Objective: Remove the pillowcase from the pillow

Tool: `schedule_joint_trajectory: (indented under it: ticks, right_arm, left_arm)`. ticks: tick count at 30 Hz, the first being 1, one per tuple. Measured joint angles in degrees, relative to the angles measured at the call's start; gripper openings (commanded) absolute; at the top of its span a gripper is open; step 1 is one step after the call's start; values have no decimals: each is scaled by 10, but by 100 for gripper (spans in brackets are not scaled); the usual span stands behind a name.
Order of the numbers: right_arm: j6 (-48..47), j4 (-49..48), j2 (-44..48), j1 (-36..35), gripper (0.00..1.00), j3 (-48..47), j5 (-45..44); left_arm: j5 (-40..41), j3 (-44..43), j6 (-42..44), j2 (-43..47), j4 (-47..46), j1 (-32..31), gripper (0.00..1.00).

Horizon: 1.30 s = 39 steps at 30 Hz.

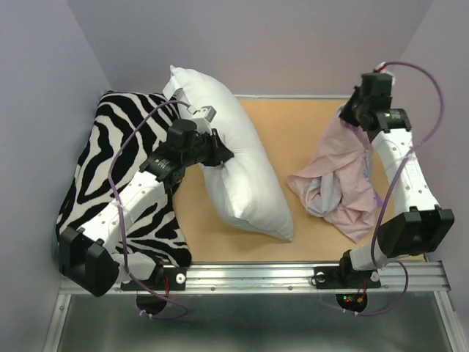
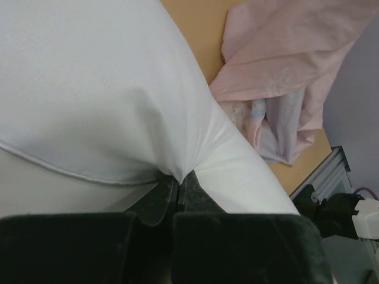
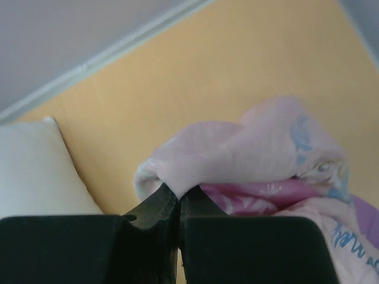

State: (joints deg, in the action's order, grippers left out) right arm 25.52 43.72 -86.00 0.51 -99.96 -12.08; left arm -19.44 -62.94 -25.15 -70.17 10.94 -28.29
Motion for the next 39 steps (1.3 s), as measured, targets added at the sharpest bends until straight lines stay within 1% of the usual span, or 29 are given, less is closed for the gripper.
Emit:
schedule_joint_trajectory:
  ticks: [1, 2, 3, 4, 5, 6, 7, 9, 10, 11, 16, 17, 19, 21, 25, 30, 35, 39]
  right_arm:
    - [0, -26, 4, -23, 3, 50, -2]
    - [2, -34, 4, -40, 6, 79, -4]
    - [2, -47, 3, -52, 19, 113, -5]
    - [3, -62, 2, -70, 32, 160, -5]
    - [5, -73, 2, -80, 45, 189, -6]
    - [3, -83, 2, -88, 57, 227, -5]
    - [3, -87, 2, -90, 76, 257, -5]
    - [-1, -86, 2, -90, 89, 289, -9]
    - [0, -85, 4, -89, 100, 294, -12]
    - [-3, -86, 11, -88, 100, 297, -11]
    - [-8, -99, 96, -87, 100, 284, -3]
    - [-8, -99, 109, -87, 100, 275, 0]
    - [-6, -103, 134, -87, 100, 249, 20]
    - [-1, -112, 145, -87, 100, 230, 63]
    - [12, -121, 155, -87, 100, 226, 129]
    - [14, -126, 188, -87, 100, 259, 164]
    - [13, -128, 244, -87, 100, 306, 166]
    - [12, -127, 265, -87, 100, 328, 165]
  left_arm:
    - [3, 5, -3, -9, -19, -10, 0]
    - [7, 10, -6, -17, -33, -15, 0]
    - [14, 16, -9, -23, -47, -20, 2]
    - [18, 21, -12, -26, -55, -23, 7]
    - [31, 26, -15, -28, -58, -25, 14]
    - [43, 30, -19, -27, -59, -26, 23]
    - [61, 34, -23, -25, -59, -27, 27]
    - [100, 40, -28, -16, -51, -28, 38]
    - [125, 40, -29, -9, -40, -28, 41]
    - [149, 40, -28, 0, -30, -28, 46]
    - [214, 25, -25, 32, 18, -29, 49]
    - [226, 17, -23, 41, 26, -29, 53]
    - [243, -1, -18, 58, 39, -29, 53]
    - [256, -26, -12, 74, 54, -29, 54]
    - [273, -54, 0, 116, 57, -30, 54]
    - [277, -54, 10, 163, 64, -31, 54]
    - [278, -33, 18, 200, 64, -31, 54]
    - [278, -18, 20, 207, 63, -31, 54]
